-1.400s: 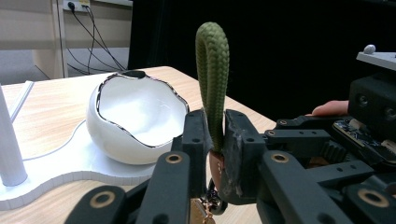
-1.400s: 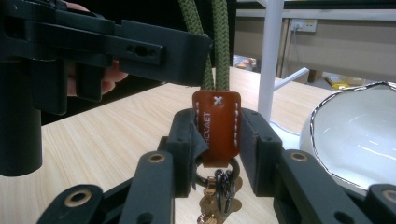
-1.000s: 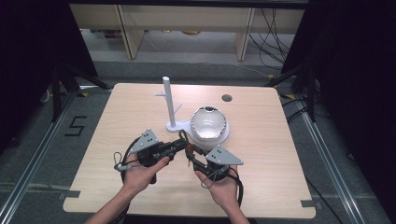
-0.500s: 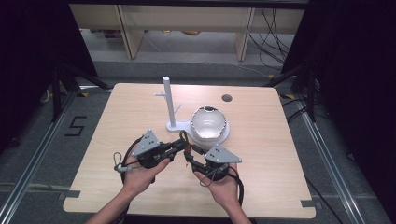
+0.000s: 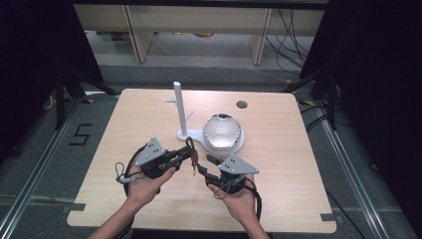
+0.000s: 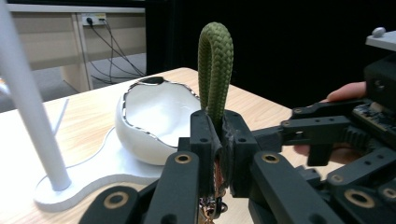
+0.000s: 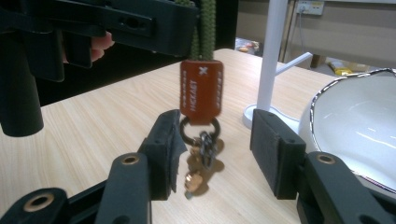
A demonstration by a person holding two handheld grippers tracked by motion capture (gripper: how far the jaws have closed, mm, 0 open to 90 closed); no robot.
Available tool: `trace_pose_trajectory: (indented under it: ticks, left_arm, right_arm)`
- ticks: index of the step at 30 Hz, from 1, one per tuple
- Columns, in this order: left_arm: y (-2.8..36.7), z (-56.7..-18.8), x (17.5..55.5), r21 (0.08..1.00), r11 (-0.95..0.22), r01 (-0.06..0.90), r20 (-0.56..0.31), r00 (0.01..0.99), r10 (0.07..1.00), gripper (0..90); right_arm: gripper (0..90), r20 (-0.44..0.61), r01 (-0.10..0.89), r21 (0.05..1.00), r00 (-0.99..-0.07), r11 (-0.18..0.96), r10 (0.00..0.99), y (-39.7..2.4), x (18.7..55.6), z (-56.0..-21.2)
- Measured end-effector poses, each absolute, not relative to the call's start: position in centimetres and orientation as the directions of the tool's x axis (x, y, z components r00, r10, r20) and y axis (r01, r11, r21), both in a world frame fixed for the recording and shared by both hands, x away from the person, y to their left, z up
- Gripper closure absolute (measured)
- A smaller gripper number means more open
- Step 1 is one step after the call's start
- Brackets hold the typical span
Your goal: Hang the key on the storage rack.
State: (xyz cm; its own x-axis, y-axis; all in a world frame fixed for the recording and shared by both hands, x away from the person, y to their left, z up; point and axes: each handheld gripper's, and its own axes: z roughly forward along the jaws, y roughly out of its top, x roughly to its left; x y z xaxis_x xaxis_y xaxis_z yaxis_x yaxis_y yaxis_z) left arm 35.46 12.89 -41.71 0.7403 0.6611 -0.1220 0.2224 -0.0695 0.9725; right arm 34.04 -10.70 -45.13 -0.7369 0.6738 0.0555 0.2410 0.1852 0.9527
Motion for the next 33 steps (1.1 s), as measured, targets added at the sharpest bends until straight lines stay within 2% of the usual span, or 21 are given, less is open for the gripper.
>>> trace_pose_trajectory:
  ticks: [7,13,16,18,22,24,26,33]
  left_arm:
    - [13.8,-41.6,35.5,0.973,-0.074,0.221,-0.111,0.721,0.684,83.6]
    - [14.6,-41.6,35.5,0.973,-0.077,0.219,-0.103,0.704,0.703,83.6]
    - [15.1,-41.6,35.5,0.973,-0.08,0.219,-0.097,0.694,0.713,83.6]
    - [15.4,-41.6,35.5,0.972,-0.079,0.221,-0.098,0.689,0.719,83.6]
    - [15.8,-41.7,35.5,0.973,-0.077,0.219,-0.096,0.682,0.726,83.6]
    - [16.1,-41.7,35.5,0.973,-0.072,0.22,-0.099,0.676,0.73,83.6]
    - [16.4,-41.7,35.6,0.973,-0.073,0.218,-0.096,0.673,0.733,83.6]
    - [17.1,-41.6,35.6,0.974,-0.073,0.215,-0.09,0.659,0.747,83.6]
  right_arm:
    - [53.1,0.073,0.253,0.954,-0.721,0.163,0.689,-11.2,33.8,-45.2]
    - [52.9,0.035,0.236,0.951,-0.724,0.2,0.689,-11.8,34.0,-45.1]
    - [52.8,0.071,0.258,0.951,-0.724,0.173,0.686,-11.7,33.9,-45.1]
    - [52.7,0.041,0.233,0.955,-0.718,0.184,0.695,-12.0,34.0,-45.1]
    - [52.7,0.049,0.252,0.949,-0.709,0.188,0.704,-12.2,33.8,-45.0]
    - [52.7,0.011,0.216,0.955,-0.716,0.206,0.698,-12.4,34.0,-45.1]
    - [52.7,0.044,0.241,0.953,-0.712,0.185,0.7,-12.4,33.8,-45.1]
    - [52.6,0.042,0.258,0.947,-0.694,0.193,0.719,-13.2,33.5,-45.3]
